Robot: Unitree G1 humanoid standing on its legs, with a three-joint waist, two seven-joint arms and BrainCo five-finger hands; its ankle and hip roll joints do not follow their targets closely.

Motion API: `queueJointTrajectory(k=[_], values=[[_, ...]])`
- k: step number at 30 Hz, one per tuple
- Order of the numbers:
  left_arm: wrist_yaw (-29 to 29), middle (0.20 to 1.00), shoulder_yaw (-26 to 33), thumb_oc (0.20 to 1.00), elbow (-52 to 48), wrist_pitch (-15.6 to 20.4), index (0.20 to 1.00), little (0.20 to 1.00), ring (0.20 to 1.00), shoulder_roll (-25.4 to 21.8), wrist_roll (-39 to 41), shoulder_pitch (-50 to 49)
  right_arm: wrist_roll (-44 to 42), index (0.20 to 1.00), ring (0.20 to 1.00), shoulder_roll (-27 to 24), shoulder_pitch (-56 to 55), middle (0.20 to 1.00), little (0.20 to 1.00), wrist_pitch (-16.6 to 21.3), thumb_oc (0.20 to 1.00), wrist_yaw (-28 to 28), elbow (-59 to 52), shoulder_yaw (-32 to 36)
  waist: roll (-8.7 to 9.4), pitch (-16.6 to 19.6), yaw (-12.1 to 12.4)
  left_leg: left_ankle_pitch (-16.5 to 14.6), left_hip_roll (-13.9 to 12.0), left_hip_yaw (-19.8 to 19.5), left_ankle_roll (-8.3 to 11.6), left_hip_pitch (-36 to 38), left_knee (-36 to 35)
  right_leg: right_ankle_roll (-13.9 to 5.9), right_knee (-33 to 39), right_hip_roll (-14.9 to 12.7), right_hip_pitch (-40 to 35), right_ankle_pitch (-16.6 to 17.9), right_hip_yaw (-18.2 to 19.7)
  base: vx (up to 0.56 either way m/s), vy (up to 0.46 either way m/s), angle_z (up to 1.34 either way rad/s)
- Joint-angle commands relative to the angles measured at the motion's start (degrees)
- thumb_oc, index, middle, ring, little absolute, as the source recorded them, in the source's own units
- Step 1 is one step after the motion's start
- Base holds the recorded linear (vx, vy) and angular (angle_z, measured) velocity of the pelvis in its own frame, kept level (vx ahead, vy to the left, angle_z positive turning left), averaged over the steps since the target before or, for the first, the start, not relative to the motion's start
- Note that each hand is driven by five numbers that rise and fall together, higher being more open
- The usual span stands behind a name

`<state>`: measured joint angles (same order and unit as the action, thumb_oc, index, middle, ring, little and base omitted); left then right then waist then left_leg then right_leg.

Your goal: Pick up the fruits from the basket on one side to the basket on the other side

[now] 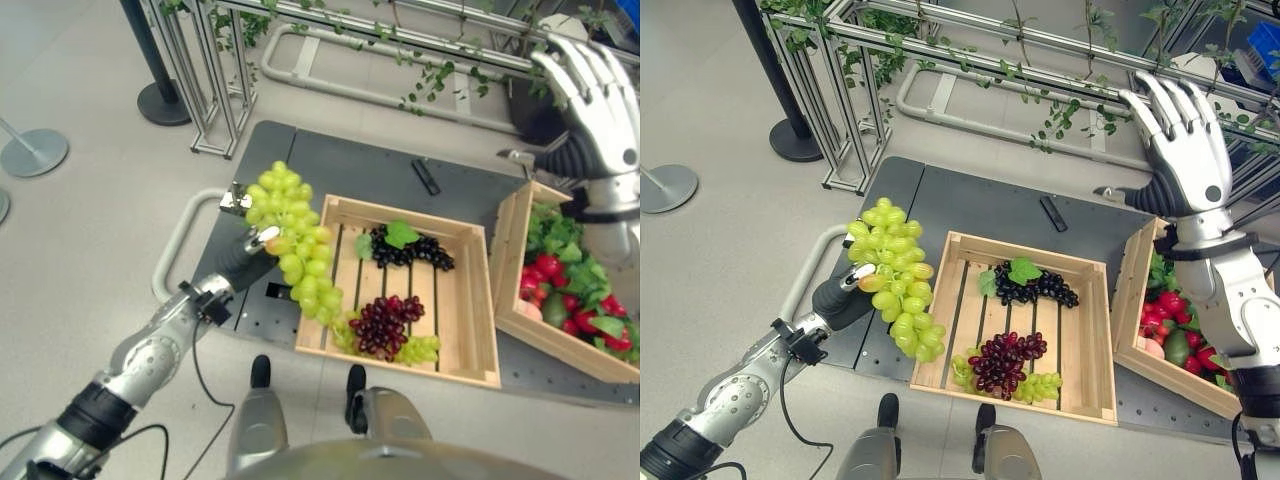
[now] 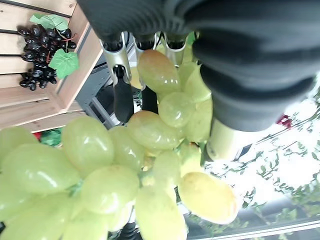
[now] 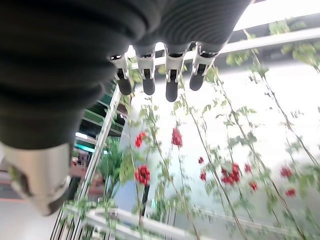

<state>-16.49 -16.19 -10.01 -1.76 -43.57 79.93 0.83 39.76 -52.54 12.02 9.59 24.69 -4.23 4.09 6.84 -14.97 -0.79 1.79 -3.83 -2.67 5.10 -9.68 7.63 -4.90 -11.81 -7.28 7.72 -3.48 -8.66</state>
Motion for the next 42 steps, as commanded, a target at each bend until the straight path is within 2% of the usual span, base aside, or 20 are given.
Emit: queueJointTrajectory(k=[1,8,16,19,21,22,23,25,26,27,28,29,30,31,32,33,35,42], values=[[-3.32,0.2,4.58,0.2,-4.92,3.97,0.2,0.2,0.2,1.07,3.13,-1.01,-2.89,1.0,1.0,1.24,0.9,1.0,1.0,1.46,1.0,-0.54,-1.78,2.59,1.06,3.26,0.41,-5.53,0.35,-1.2,-2.14,-1.66,6.35,-3.3,-1.11,-1.65,-0.73,0.08,0.89,-0.01,-0.006,0.07],[-3.65,0.2,10.01,0.2,-3.57,5.06,0.2,0.2,0.2,4.9,3.15,-3.91,-3.83,1.0,1.0,2.9,-2.55,1.0,1.0,4.12,1.0,-4.27,-2.08,2.11,0.81,3.53,0.83,-5.18,0.32,-2.03,-2.05,-1.54,6.05,-2.99,-2.42,-1.46,-0.83,-0.62,0.27,-0.02,-0.012,0.1],[-4.78,0.2,12.35,0.2,-1.37,5.95,0.2,0.2,0.2,7.08,0.55,-4.35,-4.86,1.0,1.0,2.81,-3.15,1.0,1.0,6.65,1.0,-7.94,-2.48,0.2,0.46,2.66,1.54,-4.71,-0.16,-4.39,-1.24,-2.12,7.02,-1.95,-6.76,-1.07,-0.77,-3.46,-1.97,-0.03,-0.062,0.21],[-4.91,0.2,11.59,0.2,-0.14,6.35,0.2,0.2,0.2,7.67,-0.78,-2.68,-6.29,1.0,1.0,2.38,-1.53,1.0,1.0,7.65,1.0,-9.18,-2.58,-0.96,-0.36,0.71,2.29,-1.27,-1.0,-7.66,0.32,-4.71,6.7,-0.04,-6.87,1.06,-0.27,-4.92,-4.92,-0.15,-0.141,0.43],[-4.9,0.2,10.88,0.2,-0.39,7.07,0.2,0.2,0.2,7.28,-1.9,-1.35,-6.78,1.0,1.0,2.03,-0.38,1.0,1.0,7.68,1.0,-9.47,-1.89,-1.87,-0.73,-0.06,2.78,0.61,-1.01,-9.34,1.24,-6.48,6.64,0.31,-6.2,1.34,0.2,-4.91,-6.49,-0.16,-0.094,0.72],[-4.75,0.2,10.63,0.2,-0.4,7.21,0.2,0.2,0.2,7.79,-2.04,-0.45,-7.15,1.0,1.0,1.94,-0.12,1.0,1.0,7.69,1.0,-9.55,-1.83,-2.0,-0.7,-0.71,2.56,0.86,-0.84,-8.86,0.82,-7.81,7.37,0.52,-5.8,1.1,0.28,-4.33,-7.46,-0.19,-0.074,0.58],[-4.66,0.2,10.3,0.2,0.06,7.45,0.2,0.2,0.2,8.35,-2.2,0.88,-7.47,1.0,1.0,1.53,-0.16,1.0,1.0,7.63,1.0,-9.77,-1.95,-1.75,-0.73,-1.29,1.51,0.44,-0.75,-5.1,-0.55,-10.0,9.94,0.71,-5.75,0.49,0.68,-3.8,-8.92,-0.2,-0.074,0.43],[-4.4,0.2,9.94,0.2,0.93,7.34,0.2,0.2,0.2,10.14,-2.04,3.07,-7.48,1.0,1.0,0.84,-0.85,1.0,1.0,7.17,1.0,-9.92,-1.78,-1.29,-0.69,-0.89,-1.06,-2.15,-3.29,9.4,-3.76,-11.3,14.88,1.35,-5.46,-0.42,1.2,-3.77,-12.03,-0.11,-0.03,1.29],[-4.41,0.2,9.65,0.2,1.51,7.07,0.2,0.2,0.2,11.11,-2.12,4.23,-7.39,1.0,1.0,0.97,-0.79,1.0,1.0,6.81,1.0,-9.83,-1.75,-1.52,-0.55,-0.58,-1.21,-5.57,-4.12,13.24,-3.85,-10.95,17.78,1.15,-5.37,-0.6,1.08,-4.9,-12.0,-0.01,0.052,1.54],[-4.67,0.2,9.63,0.2,1.69,7.03,0.2,0.2,0.2,11.75,-2.35,4.56,-7.0,1.0,1.0,1.29,-0.8,1.0,1.0,6.62,1.0,-9.84,-2.42,-1.52,-0.86,-0.47,-0.92,-7.89,-4.4,16.21,-4.65,-9.78,17.83,0.98,-5.6,-0.71,1.55,-5.32,-12.46,0.04,0.083,0.8],[-4.99,0.2,9.51,0.2,1.68,6.73,0.2,0.2,0.2,11.47,-3.07,4.53,-6.89,1.0,1.0,1.8,-0.86,1.0,1.0,6.5,1.0,-9.98,-2.8,-1.49,-1.18,-0.39,-0.53,-7.31,-3.95,15.87,-4.72,-9.11,15.35,0.74,-5.46,-0.48,1.83,-5.22,-12.87,0.02,0.105,0.61],[-4.94,0.2,9.37,0.2,1.42,6.76,0.2,0.2,0.2,11.6,-3.13,4.22,-7.09,1.0,1.0,2.57,-1.02,1.0,1.0,6.4,1.0,-10.09,-3.18,-1.2,-0.67,-0.42,-0.16,-7.11,-2.61,14.48,-4.98,-8.78,13.93,0.15,-5.07,-0.99,1.63,-4.58,-13.27,-0.01,0.064,0.3],[-4.76,0.2,9.24,0.2,1.36,6.75,0.2,0.2,0.2,11.67,-3.21,4.17,-7.14,1.0,1.0,3.55,-1.38,1.0,1.0,6.22,1.0,-10.1,-3.12,-0.92,-0.21,-0.72,0.06,-5.81,-2.13,14.92,-5.78,-9.67,14.23,0.57,-5.25,-1.64,1.69,-3.32,-14.59,0.08,0.044,0.36],[-4.16,0.2,9.3,0.2,1.78,7.0,0.2,0.2,0.2,11.64,-3.48,4.26,-7.18,1.0,1.0,4.38,-1.75,1.0,1.0,6.03,1.0,-10.1,-2.85,-0.86,0.18,-0.7,-0.16,-7.53,-1.72,13.93,-5.47,-9.27,14.41,-0.33,-5.82,-2.03,0.83,-4.34,-14.18,0.01,0.067,0.35],[-3.85,0.2,9.2,0.2,1.91,7.2,0.2,0.2,0.2,11.51,-3.7,4.26,-7.42,1.0,1.0,5.13,-1.76,1.0,1.0,5.97,1.0,-10.06,-2.68,-1.04,0.38,-0.85,0.02,-5.93,-1.62,14.72,-6.14,-9.69,13.75,0.03,-5.18,-2.59,0.85,-3.13,-15.48,0.16,0.075,0.48],[-3.77,0.2,9.79,0.2,1.83,7.05,0.2,0.2,0.2,11.36,-3.69,3.93,-7.62,1.0,1.0,5.96,-2.03,1.0,1.0,6.02,1.0,-10.17,-2.55,-1.4,0.57,-0.77,0.17,-7.47,-1.39,13.66,-5.6,-9.02,13.67,-0.72,-5.67,-2.96,0.03,-4.54,-14.76,0.07,0.09,0.44],[-3.99,0.2,11.11,0.2,1.95,7.2,0.2,0.2,0.2,10.94,-3.86,3.52,-7.52,1.0,1.0,6.16,-1.2,1.0,1.0,6.14,1.0,-10.37,-2.23,-2.14,0.73,-0.85,0.9,-6.05,-1.27,14.3,-6.29,-9.07,12.86,-0.51,-5.5,-3.75,0.04,-3.5,-15.9,0.03,0.102,0.3],[-3.38,0.2,13.85,0.2,1.67,8.71,0.2,0.2,0.2,10.64,-4.45,1.99,-7.16,1.0,1.0,6.95,0.25,1.0,1.0,6.51,1.0,-11.32,-1.17,-4.08,0.53,-0.54,2.75,-7.61,0.34,13.57,-7.04,-7.78,12.64,-2.02,-6.65,-5.56,-1.29,-3.19,-16.4,0.08,0.086,0.08]])
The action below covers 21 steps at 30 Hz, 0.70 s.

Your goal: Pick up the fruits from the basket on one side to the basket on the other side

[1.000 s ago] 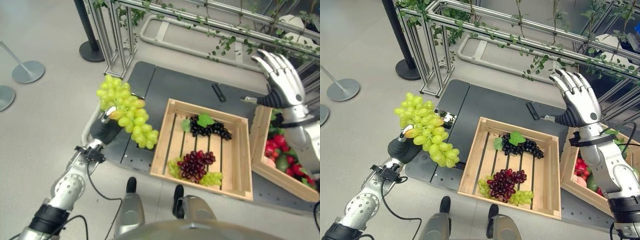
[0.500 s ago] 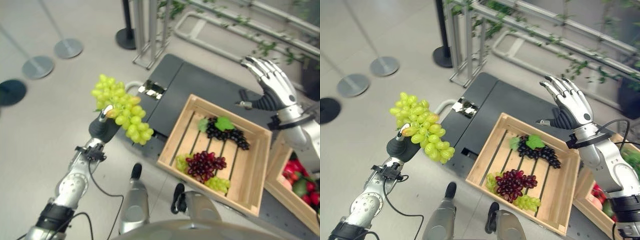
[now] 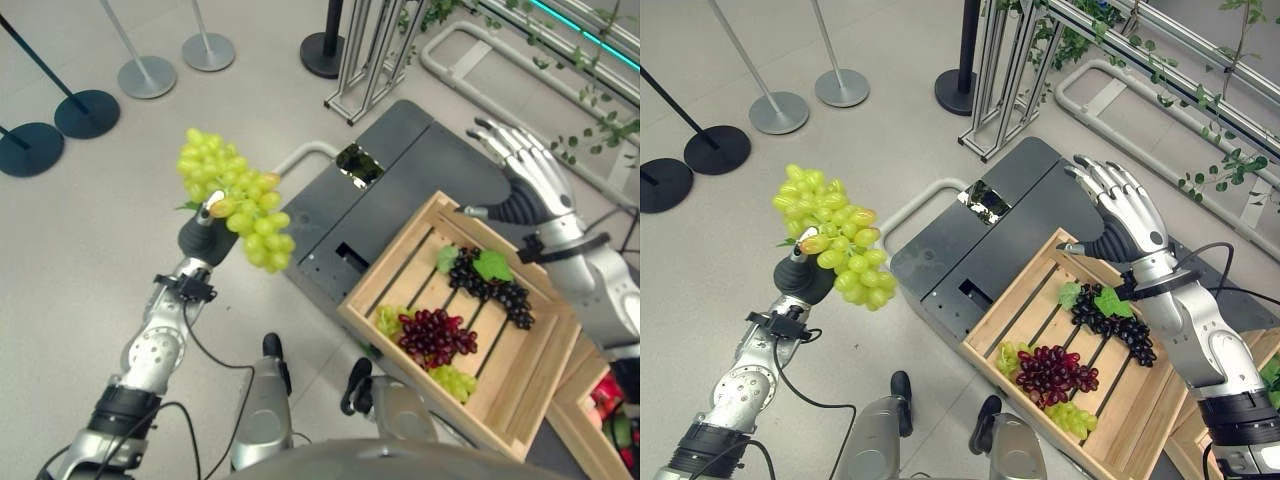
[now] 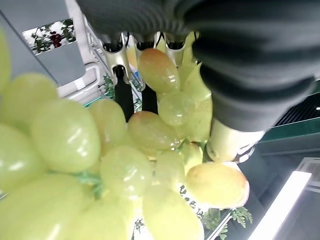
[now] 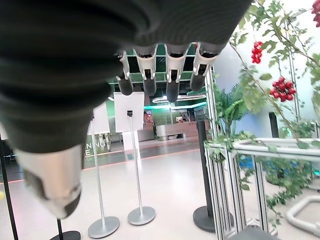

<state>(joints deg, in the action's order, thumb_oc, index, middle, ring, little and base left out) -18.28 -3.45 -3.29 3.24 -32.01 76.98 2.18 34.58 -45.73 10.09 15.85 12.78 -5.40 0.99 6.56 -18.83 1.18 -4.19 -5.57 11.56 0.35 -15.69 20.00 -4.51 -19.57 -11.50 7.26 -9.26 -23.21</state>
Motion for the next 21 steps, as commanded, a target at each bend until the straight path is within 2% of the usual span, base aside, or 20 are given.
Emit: queueJointTrajectory(k=[1,6,11,12,15,17,18,19,20,21], values=[[-1.65,0.2,1.34,0.2,-5.13,3.84,0.2,0.2,0.2,-1.05,-1.57,0.62,-1.77,1.0,1.0,-0.02,2.33,1.0,1.0,0.21,1.0,0.58,0.0,-0.99,0.71,3.38,0.96,-1.72,2.31,-0.83,-2.37,-1.68,0.28,-2.62,0.45,-1.68,-0.93,2.4,-2.06,0.1,0.095,0.11],[-1.42,0.2,2.01,0.2,-4.83,4.89,0.2,0.2,0.2,-1.89,-2.15,1.39,-1.35,1.0,1.0,-0.2,3.64,1.0,1.0,0.37,1.0,0.3,0.71,-2.2,0.32,3.21,1.6,-2.6,2.88,-1.91,-2.69,-1.09,0.91,-3.72,-3.4,-2.2,-0.43,1.85,-1.41,0.07,0.045,0.12],[0.02,0.2,2.0,0.2,-4.65,5.61,0.2,0.2,0.2,-1.18,-2.62,1.7,-0.7,1.0,1.0,-0.55,4.22,1.0,1.0,0.33,1.0,-0.42,0.67,-2.54,-0.32,3.06,1.52,-2.54,2.7,-2.54,-2.72,-0.53,0.84,-3.72,-6.08,-1.91,0.56,0.75,-0.53,0.0,-0.013,0.1],[0.2,0.2,1.78,0.2,-4.76,6.05,0.2,0.2,0.2,-1.33,-2.86,2.18,-0.66,1.0,1.0,-1.26,4.1,1.0,1.0,0.1,1.0,-0.42,0.91,-2.43,-0.5,2.96,1.05,-2.08,2.85,-3.45,-2.57,-0.82,1.19,-3.55,-6.28,-0.47,0.79,-0.51,2.07,-0.02,-0.057,-0.01],[-0.05,0.2,1.46,0.2,-4.78,6.19,0.2,0.2,0.2,-1.42,-2.77,2.46,-0.7,1.0,1.0,-1.69,4.08,1.0,1.0,0.12,1.0,-0.43,0.97,-2.43,-0.47,3.0,0.82,-1.71,2.99,-3.87,-2.44,-1.09,1.21,-3.29,-5.79,0.44,0.59,-1.07,3.59,-0.04,-0.067,0.04],[-0.07,0.2,0.67,0.2,-4.32,6.65,0.2,0.2,0.2,-1.03,-2.67,3.62,-0.82,1.0,1.0,-2.69,4.53,1.0,1.0,-0.05,1.0,-0.28,1.39,-2.49,-0.29,3.06,0.6,-0.53,3.17,-4.4,-1.93,-2.6,1.56,-2.45,-3.55,2.74,0.08,-2.14,6.59,-0.17,-0.13,0.12],[0.19,0.2,1.03,0.2,-3.88,7.08,0.2,0.2,0.2,-0.22,-2.89,3.78,-1.16,1.0,1.0,-3.44,5.81,1.0,1.0,-0.05,1.0,-0.35,1.18,-2.92,-0.24,2.89,1.39,2.1,2.82,-4.91,-1.14,-4.64,1.4,-0.7,-1.26,4.52,-0.1,-2.42,7.14,-0.29,-0.18,0.26],[0.23,0.2,0.89,0.2,-3.94,7.04,0.2,0.2,0.2,0.14,-3.17,3.62,-1.32,1.0,1.0,-3.68,6.43,1.0,1.0,0.0,1.0,-0.43,1.25,-3.09,-0.5,2.56,1.98,3.76,2.42,-5.63,-0.59,-5.47,0.91,0.14,-1.04,5.33,0.44,-2.78,6.94,-0.44,-0.222,0.25],[0.39,0.2,-0.39,0.2,-4.29,7.12,0.2,0.2,0.2,1.48,-3.39,3.26,-1.86,1.0,1.0,-4.28,7.77,1.0,1.0,0.03,1.0,-0.08,1.11,-3.48,-1.83,1.71,2.93,9.31,1.44,-7.13,1.27,-7.33,-3.25,0.86,-0.59,6.73,2.06,-2.85,5.56,-0.29,-0.138,0.13],[0.44,0.2,-0.46,0.2,-4.31,7.14,0.2,0.2,0.2,1.58,-3.43,3.32,-1.88,1.0,1.0,-4.4,7.8,1.0,1.0,0.06,1.0,-0.05,1.18,-3.46,-1.93,1.86,2.77,9.78,1.49,-7.34,1.37,-7.4,-3.75,0.96,-0.43,6.77,2.19,-2.71,5.34,-0.29,-0.111,0.36]])
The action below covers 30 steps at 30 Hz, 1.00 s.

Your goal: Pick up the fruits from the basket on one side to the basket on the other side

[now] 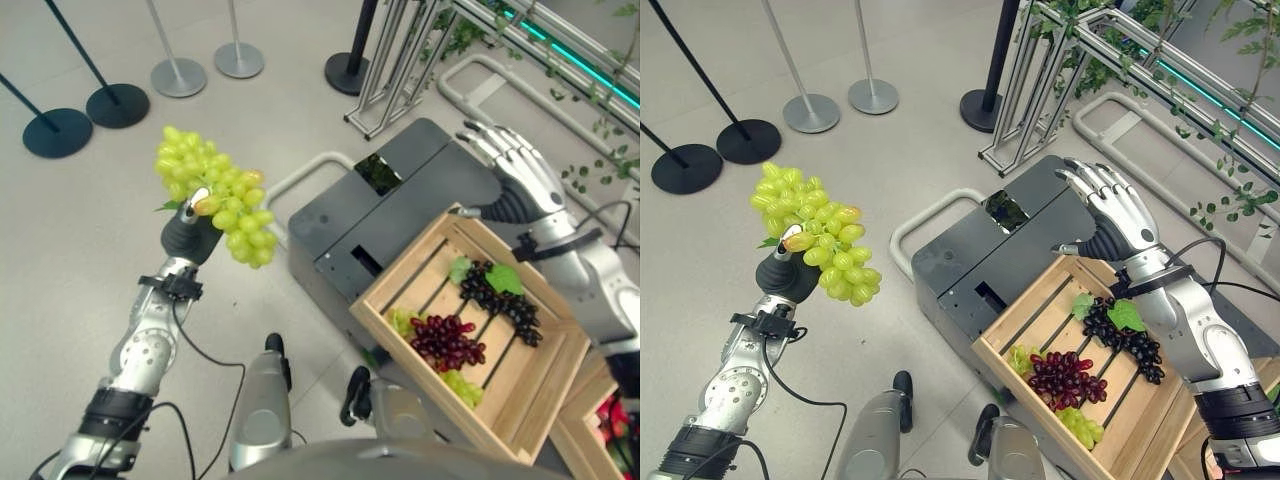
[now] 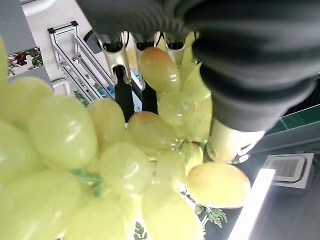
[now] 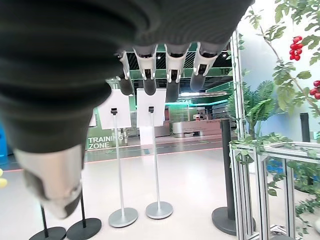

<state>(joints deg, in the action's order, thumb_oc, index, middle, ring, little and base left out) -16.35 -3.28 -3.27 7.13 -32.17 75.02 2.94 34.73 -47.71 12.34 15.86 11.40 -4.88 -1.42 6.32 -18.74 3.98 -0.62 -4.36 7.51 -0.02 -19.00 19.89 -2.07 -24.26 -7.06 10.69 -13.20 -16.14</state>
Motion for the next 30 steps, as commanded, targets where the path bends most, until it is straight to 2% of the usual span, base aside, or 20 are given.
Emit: queueJointTrajectory(k=[1,2,3,4,5,6,7,8,10,11,12,13,15,18,25,30], values=[[-1.51,0.2,-0.97,0.2,-4.46,3.2,0.2,0.2,0.2,1.92,-1.55,2.58,-2.3,1.0,1.0,-2.62,5.52,1.0,1.0,-0.02,1.0,1.54,0.69,-0.87,-2.32,1.57,0.22,8.47,0.05,-3.91,2.65,-4.65,-6.18,-1.32,5.0,2.49,-0.81,1.39,-2.78,-0.17,-0.045,0.42],[-1.42,0.2,-1.58,0.2,-4.21,3.36,0.2,0.2,0.2,2.26,-1.78,3.51,-2.58,1.0,1.0,-2.85,6.1,1.0,1.0,-0.06,1.0,1.81,0.97,-0.96,-3.03,1.26,0.32,12.1,-0.12,-5.57,4.67,-5.48,-9.54,-1.16,5.78,2.7,-0.31,1.92,-3.95,-0.33,-0.071,0.53],[-1.49,0.2,-1.87,0.2,-4.19,3.33,0.2,0.2,0.2,2.99,-2.29,4.3,-2.76,1.0,1.0,-3.57,7.47,1.0,1.0,-0.18,1.0,1.75,1.47,-1.14,-1.88,0.52,0.73,9.9,1.37,-10.81,5.52,-5.62,-8.55,-1.37,7.13,1.27,0.54,3.34,-4.43,-0.26,-0.039,0.29],[-1.48,0.2,-1.87,0.2,-4.22,3.32,0.2,0.2,0.2,3.0,-2.3,4.33,-2.76,1.0,1.0,-3.59,7.5,1.0,1.0,-0.18,1.0,1.75,1.48,-1.12,-2.05,0.57,0.63,10.15,1.32,-10.98,5.46,-5.81,-8.61,-1.37,7.35,1.39,0.59,3.67,-4.61,-0.23,-0.063,0.43],[-1.61,0.2,-1.32,0.2,-4.46,3.08,0.2,0.2,0.2,3.42,-2.41,3.43,-2.83,1.0,1.0,-3.44,7.67,1.0,1.0,-0.01,1.0,1.73,1.47,-1.09,-1.17,0.43,0.81,7.62,2.03,-13.32,5.01,-5.19,-6.44,-1.54,7.51,0.79,1.09,4.21,-4.13,-0.17,-0.069,0.36],[-1.54,0.2,-1.54,0.2,-4.62,3.04,0.2,0.2,0.2,3.72,-2.56,3.12,-3.08,1.0,1.0,-3.99,7.2,1.0,1.0,-0.1,1.0,1.99,1.55,-0.3,-0.65,-0.04,-0.24,5.32,0.32,-11.87,4.34,-5.33,-2.54,-1.45,7.29,-0.19,1.5,4.82,-5.46,-0.23,-0.074,0.24],[-1.5,0.2,-1.88,0.2,-4.58,2.71,0.2,0.2,0.2,3.78,-2.38,3.33,-3.3,1.0,1.0,-4.13,6.89,1.0,1.0,-0.29,1.0,2.33,1.63,0.0,-0.57,-0.06,-0.89,4.25,-0.93,-10.86,3.96,-4.35,-1.76,-1.19,7.36,-0.53,1.85,5.08,-6.24,-0.24,-0.046,0.08],[-1.74,0.2,-2.13,0.2,-5.08,2.4,0.2,0.2,0.2,3.76,-2.22,3.35,-3.49,1.0,1.0,-3.97,7.07,1.0,1.0,-0.31,1.0,2.53,1.51,-0.12,-0.18,-0.27,-1.37,1.54,-2.2,-10.58,3.51,-3.14,0.88,-0.76,7.26,-0.84,2.32,5.16,-6.38,-0.2,-0.026,0.26],[-1.87,0.2,-2.33,0.2,-5.66,2.21,0.2,0.2,0.2,3.82,-1.71,3.48,-3.87,1.0,1.0,-3.58,7.86,1.0,1.0,-0.2,1.0,2.53,1.51,-0.81,0.56,-0.79,-1.58,-1.91,-2.59,-13.14,2.75,-1.36,7.89,-0.21,6.93,-1.19,3.28,5.79,-5.83,-0.17,0.025,0.25],[-1.15,0.2,-2.44,0.2,-6.03,2.46,0.2,0.2,0.2,3.94,-1.36,3.49,-4.68,1.0,1.0,-2.72,8.13,1.0,1.0,-0.36,1.0,2.35,1.29,-1.04,0.01,-1.28,-2.11,-4.75,-2.62,-14.89,2.61,1.09,7.55,-0.53,6.1,-1.21,3.57,6.1,-5.16,-0.1,0.087,-0.05],[-1.13,0.2,-2.42,0.2,-6.05,2.45,0.2,0.2,0.2,3.94,-1.36,3.48,-4.69,1.0,1.0,-2.72,8.15,1.0,1.0,-0.38,1.0,2.33,1.28,-1.05,0.01,-1.44,-2.07,-4.78,-2.65,-14.84,2.61,1.31,7.49,-0.54,6.11,-1.19,3.39,6.09,-5.12,-0.06,0.165,-0.04],[-0.85,0.2,-2.33,0.2,-6.41,2.76,0.2,0.2,0.2,3.68,-1.41,3.45,-4.51,1.0,1.0,-2.58,8.07,1.0,1.0,-0.54,1.0,2.23,1.13,-1.03,-0.37,-1.34,-2.59,-6.3,-2.71,-14.73,2.75,2.69,5.56,-0.9,5.68,-1.32,3.93,6.42,-4.51,-0.01,0.158,0.2],[-0.87,0.2,-2.07,0.2,-7.08,2.7,0.2,0.2,0.2,3.13,-1.73,2.78,-4.56,1.0,1.0,-2.46,7.97,1.0,1.0,-0.66,1.0,2.17,1.19,-0.9,-1.21,-1.07,-3.14,-5.12,-3.49,-13.49,3.05,4.83,-0.18,-1.7,4.57,-1.48,4.67,7.27,-3.83,-0.05,0.261,0.2],[-0.62,0.2,-3.28,0.2,-7.65,3.06,0.2,0.2,0.2,1.87,-1.85,3.4,-4.5,1.0,1.0,-1.63,7.77,1.0,1.0,-1.42,1.0,2.47,1.24,-0.95,-0.9,-1.35,-3.98,-6.73,-2.47,-11.83,3.06,6.02,-1.67,-3.21,2.46,-3.84,6.52,9.6,-3.56,-0.11,0.265,0.05],[-0.9,0.2,-2.85,0.2,-9.57,3.26,0.2,0.2,0.2,0.9,-2.74,2.15,-3.76,1.0,1.0,-0.68,6.25,1.0,1.0,-2.45,1.0,1.53,1.74,-1.74,0.53,-0.94,-5.17,-10.36,1.75,-8.59,1.86,5.24,2.72,-6.24,8.19,-8.98,7.13,17.57,-0.49,-0.12,0.281,0.07],[-1.32,0.2,-1.87,0.2,-9.68,3.1,0.2,0.2,0.2,1.15,-3.63,0.65,-3.19,1.0,1.0,0.14,4.67,1.0,1.0,-2.91,1.0,0.32,1.71,-1.53,1.14,-0.78,-5.48,-12.81,4.37,-5.93,0.63,5.66,5.92,-8.01,11.29,-12.16,5.88,21.44,0.47,-0.09,0.267,-0.18]])
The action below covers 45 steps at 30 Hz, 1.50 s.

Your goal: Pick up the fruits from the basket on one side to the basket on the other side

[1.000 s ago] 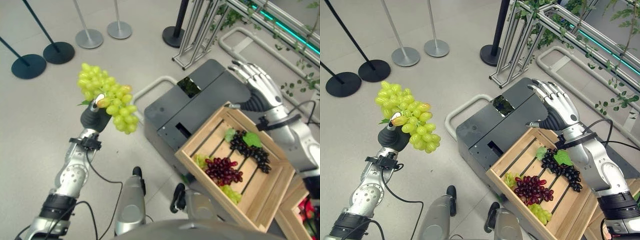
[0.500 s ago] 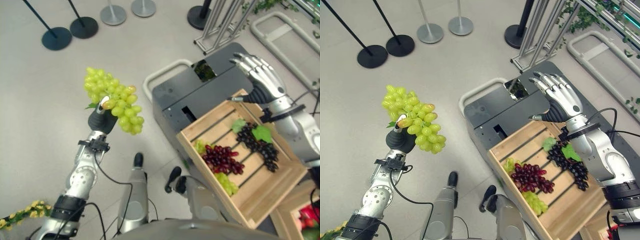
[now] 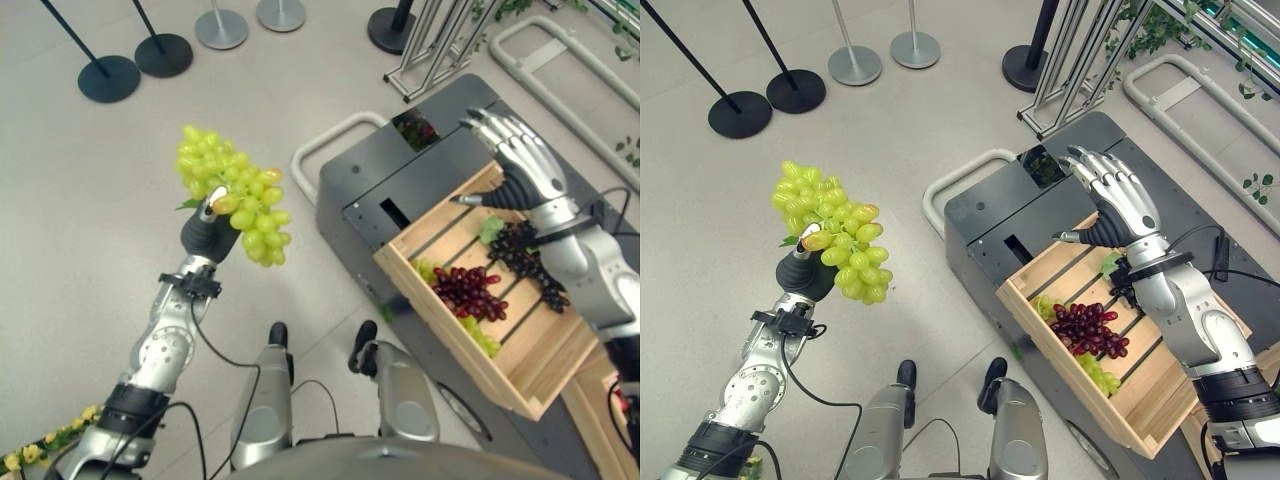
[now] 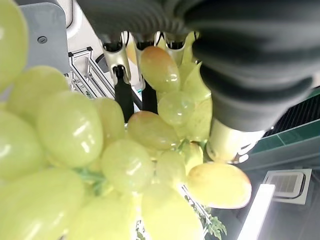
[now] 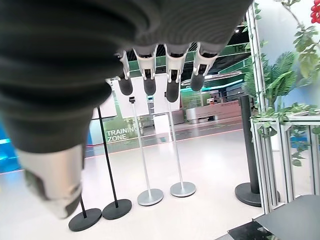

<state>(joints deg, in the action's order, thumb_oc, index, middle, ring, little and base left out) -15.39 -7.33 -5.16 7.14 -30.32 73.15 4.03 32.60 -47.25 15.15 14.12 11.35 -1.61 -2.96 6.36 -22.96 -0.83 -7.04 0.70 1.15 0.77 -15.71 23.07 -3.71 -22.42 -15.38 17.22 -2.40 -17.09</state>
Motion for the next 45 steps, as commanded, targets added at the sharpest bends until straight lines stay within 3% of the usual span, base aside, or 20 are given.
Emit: queueJointTrajectory(k=[1,2,3,5,7,9,12,16,19,21,25,26,28,32,33,34,35,37,39,45], values=[[-2.61,0.2,2.25,0.2,-7.17,2.66,0.2,0.2,0.2,-0.21,-1.94,-1.14,-0.34,1.0,1.0,0.02,1.53,1.0,1.0,-1.32,1.0,-0.49,-1.47,-0.19,1.14,3.33,-0.46,-6.82,0.57,1.57,-0.95,2.57,2.97,-7.34,9.52,-5.47,-0.77,13.16,1.32,-0.18,0.391,-0.49],[-2.74,0.2,1.88,0.2,-6.8,2.41,0.2,0.2,0.2,-0.25,-2.58,-1.3,0.34,1.0,1.0,-0.07,1.26,1.0,1.0,-1.53,1.0,-0.84,-1.48,-0.21,0.91,3.3,-0.49,-6.25,0.87,1.73,-1.38,2.59,2.72,-8.15,8.87,-6.07,-0.62,13.8,2.21,-0.18,0.312,-0.36],[-2.97,0.2,1.38,0.2,-6.26,2.08,0.2,0.2,0.2,-0.64,-3.28,-1.22,0.77,1.0,1.0,-0.18,0.46,1.0,1.0,-1.56,1.0,-1.01,-1.46,0.08,0.03,3.35,-0.44,-5.87,0.39,1.4,-1.64,2.4,2.95,-8.12,6.59,-5.08,-0.72,11.39,3.44,-0.19,0.242,-0.34],[-4.03,0.2,1.21,0.2,-4.64,1.28,0.2,0.2,0.2,-0.87,-3.45,-1.59,0.57,1.0,1.0,-0.39,-2.41,1.0,1.0,-1.03,1.0,-1.74,-1.47,1.42,-1.21,4.77,-0.6,-3.22,0.91,0.74,-2.76,1.72,0.88,-7.26,-1.13,-0.41,-0.97,5.98,7.35,-0.15,0.222,0.02],[-5.05,0.2,0.79,0.2,-3.0,0.27,0.2,0.2,0.2,0.19,-4.09,-2.46,0.43,1.0,1.0,-0.75,-5.55,1.0,1.0,-0.07,1.0,-2.67,-2.17,2.71,-2.06,7.15,0.14,-1.46,1.25,0.28,-3.79,2.39,-2.52,-5.9,-6.32,3.54,-2.65,0.39,6.76,-0.01,0.124,0.22],[-6.2,0.2,0.63,0.2,-1.62,-0.35,0.2,0.2,0.2,1.34,-4.87,-2.95,0.06,1.0,1.0,-0.81,-9.19,1.0,1.0,0.67,1.0,-3.26,-2.96,5.17,-1.8,9.23,0.59,-0.29,2.55,-1.59,-3.36,3.61,-6.0,-5.22,-2.86,7.09,-6.29,-3.23,8.94,0.06,-0.021,0.06],[-6.59,0.2,0.56,0.2,-0.82,-0.27,0.2,0.2,0.2,3.13,-5.72,-3.46,0.58,1.0,1.0,-1.45,-12.44,1.0,1.0,1.41,1.0,-3.23,-3.22,7.32,-1.81,10.87,1.04,1.49,2.63,-3.19,-2.32,3.25,-7.62,-4.01,4.07,9.01,-7.88,-3.69,10.28,0.0,-0.097,0.25],[-6.16,0.2,0.74,0.2,-1.18,-0.42,0.2,0.2,0.2,4.07,-5.58,-4.48,0.77,1.0,1.0,-2.63,-13.81,1.0,1.0,1.93,1.0,-4.19,-4.03,7.9,-2.01,11.16,1.53,2.15,1.3,-3.94,-1.52,3.45,-7.69,-3.05,5.36,10.12,-8.99,-4.6,9.45,-0.01,-0.142,0.24],[-5.26,0.2,-0.13,0.2,-1.36,0.18,0.2,0.2,0.2,4.7,-5.39,-3.99,0.25,1.0,1.0,-3.45,-15.12,1.0,1.0,2.51,1.0,-4.41,-4.63,9.01,-2.47,10.46,1.6,3.93,0.87,-7.08,-0.31,1.95,-7.14,-1.7,3.97,11.63,-8.88,-6.59,8.58,-0.06,-0.166,0.37],[-4.94,0.2,-0.21,0.2,-1.83,0.51,0.2,0.2,0.2,4.91,-5.81,-4.22,-0.01,1.0,1.0,-4.08,-16.08,1.0,1.0,3.03,1.0,-4.81,-5.44,10.11,-2.78,10.35,1.67,4.86,1.03,-9.75,0.2,0.9,-7.06,-0.96,2.88,11.8,-8.75,-7.49,6.69,-0.06,-0.185,0.86],[-5.02,0.2,-0.32,0.2,-2.59,1.16,0.2,0.2,0.2,5.0,-6.78,-4.61,-1.06,1.0,1.0,-5.95,-14.84,1.0,1.0,3.82,1.0,-4.97,-5.8,10.71,-4.24,8.87,2.5,9.7,0.64,-14.1,2.87,-2.28,-7.96,0.28,2.7,12.35,-9.04,-8.78,1.77,-0.12,-0.166,0.89],[-5.07,0.2,-0.29,0.2,-2.55,1.19,0.2,0.2,0.2,5.04,-7.04,-4.52,-1.08,1.0,1.0,-6.41,-14.7,1.0,1.0,3.88,1.0,-4.83,-5.97,11.05,-4.92,8.22,2.66,12.49,-0.22,-13.55,3.91,-3.12,-9.66,0.49,2.74,12.39,-9.16,-8.99,0.18,-0.14,-0.08,1.11],[-5.03,0.2,0.01,0.2,-2.44,1.35,0.2,0.2,0.2,5.78,-6.78,-4.48,-0.65,1.0,1.0,-7.06,-14.29,1.0,1.0,3.79,1.0,-4.78,-5.97,11.15,-5.44,7.56,2.84,14.21,-1.45,-11.16,4.22,-5.3,-12.17,0.42,3.22,11.75,-8.98,-8.55,-1.7,-0.1,-0.021,1.01],[-4.57,0.2,1.17,0.2,-2.25,1.84,0.2,0.2,0.2,6.46,-7.22,-4.8,-0.53,1.0,1.0,-6.5,-11.6,1.0,1.0,2.96,1.0,-4.31,-4.8,9.79,-4.26,6.59,3.6,11.78,-2.2,-9.61,3.71,-4.78,-7.63,0.54,4.53,10.0,-9.27,-6.82,-2.6,-0.19,-0.064,0.61],[-4.12,0.2,1.41,0.2,-2.11,1.52,0.2,0.2,0.2,6.86,-6.73,-4.33,-0.42,1.0,1.0,-6.38,-11.58,1.0,1.0,2.54,1.0,-3.43,-4.36,9.93,-3.53,7.37,1.83,7.59,-5.66,-1.89,2.54,-3.36,-2.21,1.01,6.66,8.34,-10.12,-6.37,-6.73,-0.33,-0.088,0.32],[-4.21,0.2,1.77,0.2,-1.83,1.12,0.2,0.2,0.2,6.92,-6.68,-4.06,-0.16,1.0,1.0,-6.19,-11.75,1.0,1.0,2.35,1.0,-3.21,-4.17,9.71,-3.31,7.9,1.32,5.94,-6.93,0.61,2.41,-1.85,-1.37,1.22,7.68,7.86,-10.21,-6.27,-7.87,-0.26,-0.06,0.66],[-4.58,0.2,2.05,0.2,-1.81,0.91,0.2,0.2,0.2,7.25,-6.48,-3.78,0.28,1.0,1.0,-5.61,-12.17,1.0,1.0,2.26,1.0,-3.02,-4.56,9.72,-3.24,8.79,0.64,1.45,-7.66,3.29,2.9,1.87,-0.49,0.84,8.62,7.42,-11.37,-6.98,-9.34,-0.03,0.006,0.59],[-4.62,0.2,2.12,0.2,-1.93,0.89,0.2,0.2,0.2,7.32,-6.48,-3.65,0.23,1.0,1.0,-5.04,-12.94,1.0,1.0,2.37,1.0,-3.22,-5.12,10.09,-3.84,9.4,0.19,0.07,-7.4,4.89,2.74,5.21,-3.24,0.43,8.29,7.38,-11.79,-7.02,-10.64,0.03,0.093,0.76],[-4.35,0.2,2.04,0.2,-2.26,1.15,0.2,0.2,0.2,7.1,-7.25,-3.4,0.17,1.0,1.0,-4.26,-14.45,1.0,1.0,2.04,1.0,-3.04,-5.24,11.3,-4.71,10.2,-0.49,1.97,-7.25,7.17,2.58,6.39,-8.98,-0.5,8.27,7.02,-12.25,-5.99,-12.26,0.02,0.158,1.11],[-4.58,0.2,3.26,0.2,-6.92,2.02,0.2,0.2,0.2,5.19,-10.12,-4.54,-0.94,1.0,1.0,-0.1,-13.56,1.0,1.0,1.69,1.0,-3.92,-3.85,9.19,-3.72,10.68,1.59,1.65,-3.9,4.53,0.8,7.18,-11.35,-2.33,6.04,4.29,-12.53,-3.9,-13.97,0.02,0.17,0.84]])
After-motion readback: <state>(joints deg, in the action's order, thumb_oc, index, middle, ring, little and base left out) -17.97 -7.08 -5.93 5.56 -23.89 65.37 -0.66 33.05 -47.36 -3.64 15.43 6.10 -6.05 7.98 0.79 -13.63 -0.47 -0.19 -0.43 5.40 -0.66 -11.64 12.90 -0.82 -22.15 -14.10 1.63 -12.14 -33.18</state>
